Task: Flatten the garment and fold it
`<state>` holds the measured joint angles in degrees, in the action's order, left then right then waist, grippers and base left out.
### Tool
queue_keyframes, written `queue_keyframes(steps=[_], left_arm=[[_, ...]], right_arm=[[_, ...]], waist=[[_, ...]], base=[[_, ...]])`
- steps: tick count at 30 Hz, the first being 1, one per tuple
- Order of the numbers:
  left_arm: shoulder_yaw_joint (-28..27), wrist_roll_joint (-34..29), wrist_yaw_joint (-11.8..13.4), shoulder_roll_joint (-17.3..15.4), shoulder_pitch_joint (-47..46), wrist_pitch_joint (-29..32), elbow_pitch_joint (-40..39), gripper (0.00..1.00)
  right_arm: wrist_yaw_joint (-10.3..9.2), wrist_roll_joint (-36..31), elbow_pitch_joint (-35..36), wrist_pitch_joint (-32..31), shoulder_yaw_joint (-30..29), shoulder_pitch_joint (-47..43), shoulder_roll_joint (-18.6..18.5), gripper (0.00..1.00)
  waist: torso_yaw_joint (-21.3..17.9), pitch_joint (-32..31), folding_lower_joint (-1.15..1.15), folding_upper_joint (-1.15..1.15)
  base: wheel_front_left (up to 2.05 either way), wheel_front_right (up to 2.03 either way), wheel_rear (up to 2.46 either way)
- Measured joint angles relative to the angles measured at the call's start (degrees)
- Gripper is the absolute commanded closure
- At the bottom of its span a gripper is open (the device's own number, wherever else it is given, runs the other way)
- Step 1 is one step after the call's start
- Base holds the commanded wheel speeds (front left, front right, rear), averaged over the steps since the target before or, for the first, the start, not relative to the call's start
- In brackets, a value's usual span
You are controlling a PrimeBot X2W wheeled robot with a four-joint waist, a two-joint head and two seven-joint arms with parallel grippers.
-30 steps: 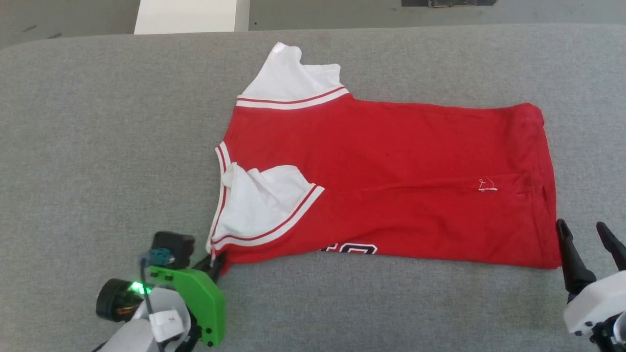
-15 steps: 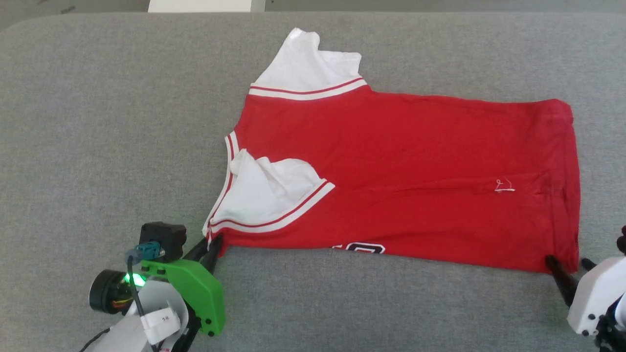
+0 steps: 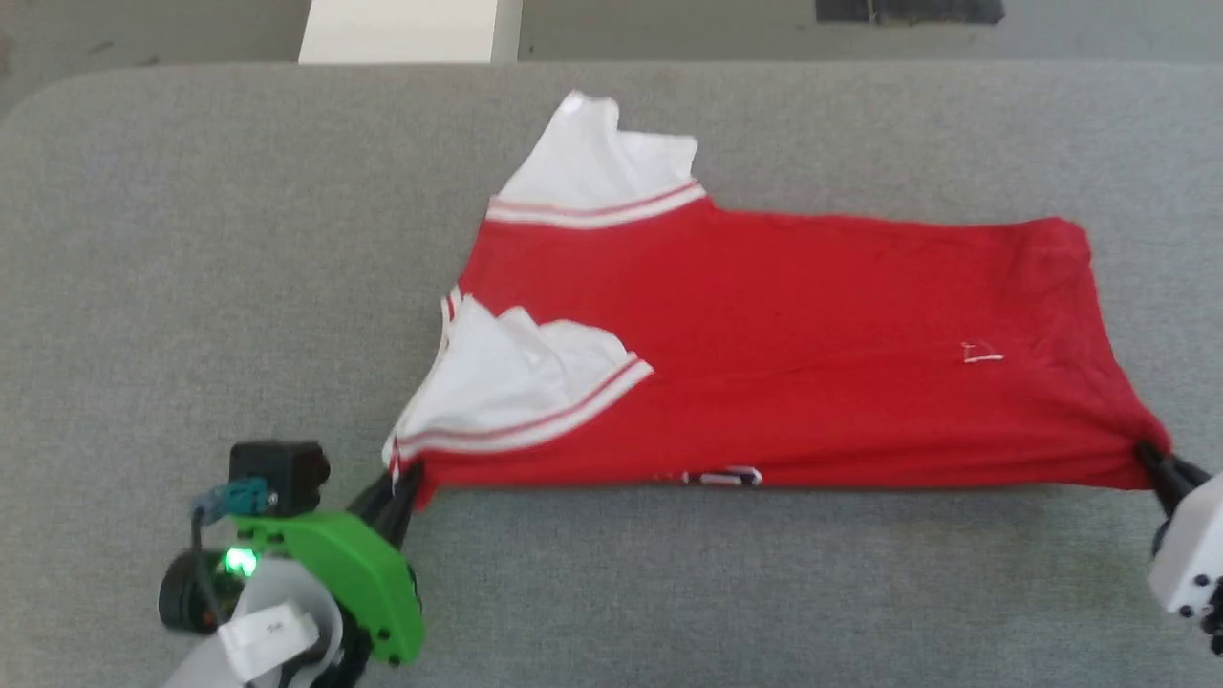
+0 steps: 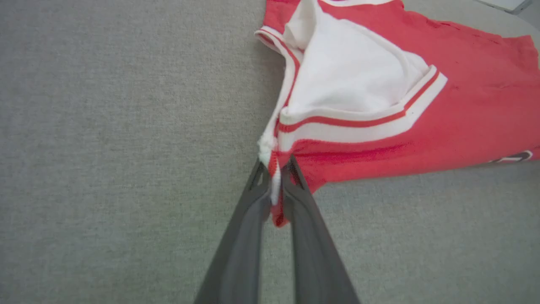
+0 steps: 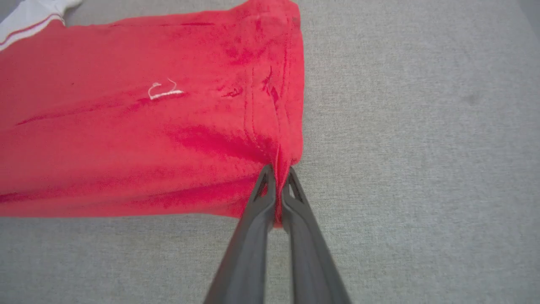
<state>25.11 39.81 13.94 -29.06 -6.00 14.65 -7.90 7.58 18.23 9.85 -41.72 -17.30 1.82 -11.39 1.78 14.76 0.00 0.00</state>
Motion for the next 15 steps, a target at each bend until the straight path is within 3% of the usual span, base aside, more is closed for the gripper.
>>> queue_keyframes(steps=[7, 13, 14, 15], left_arm=[[-0.47, 5.49, 2.31, -1.42, 10.43, 3.42, -6.43, 1.0], [-0.01, 7.14, 3.32, 0.44, 15.03, 2.44, -5.46, 1.0], [-0.02, 7.15, 3.32, 0.91, 15.02, 1.93, -4.94, 0.76], [-0.05, 7.15, 3.32, 1.52, 14.94, 1.24, -4.2, 0.0]], right_arm=[[0.01, 0.0, 3.88, -2.01, -3.98, -5.71, 2.83, 1.0], [0.0, -0.21, 3.56, -1.41, -5.63, -10.99, 5.84, 1.0], [0.0, -0.21, 3.3, -0.92, -5.65, -11.02, 6.14, 1.0], [0.0, -0.21, 3.0, 0.0, -5.64, -11.01, 6.54, 0.76]], waist=[[-0.68, -2.35, 0.0, 0.0], [-0.6, -1.79, 0.0, 0.0], [-0.59, -1.78, 0.0, 0.0], [-0.59, -1.81, 0.0, 0.0]], base=[[0.0, 0.0, 0.0], [0.0, 0.0, 0.0], [0.0, 0.0, 0.0], [0.0, 0.0, 0.0]])
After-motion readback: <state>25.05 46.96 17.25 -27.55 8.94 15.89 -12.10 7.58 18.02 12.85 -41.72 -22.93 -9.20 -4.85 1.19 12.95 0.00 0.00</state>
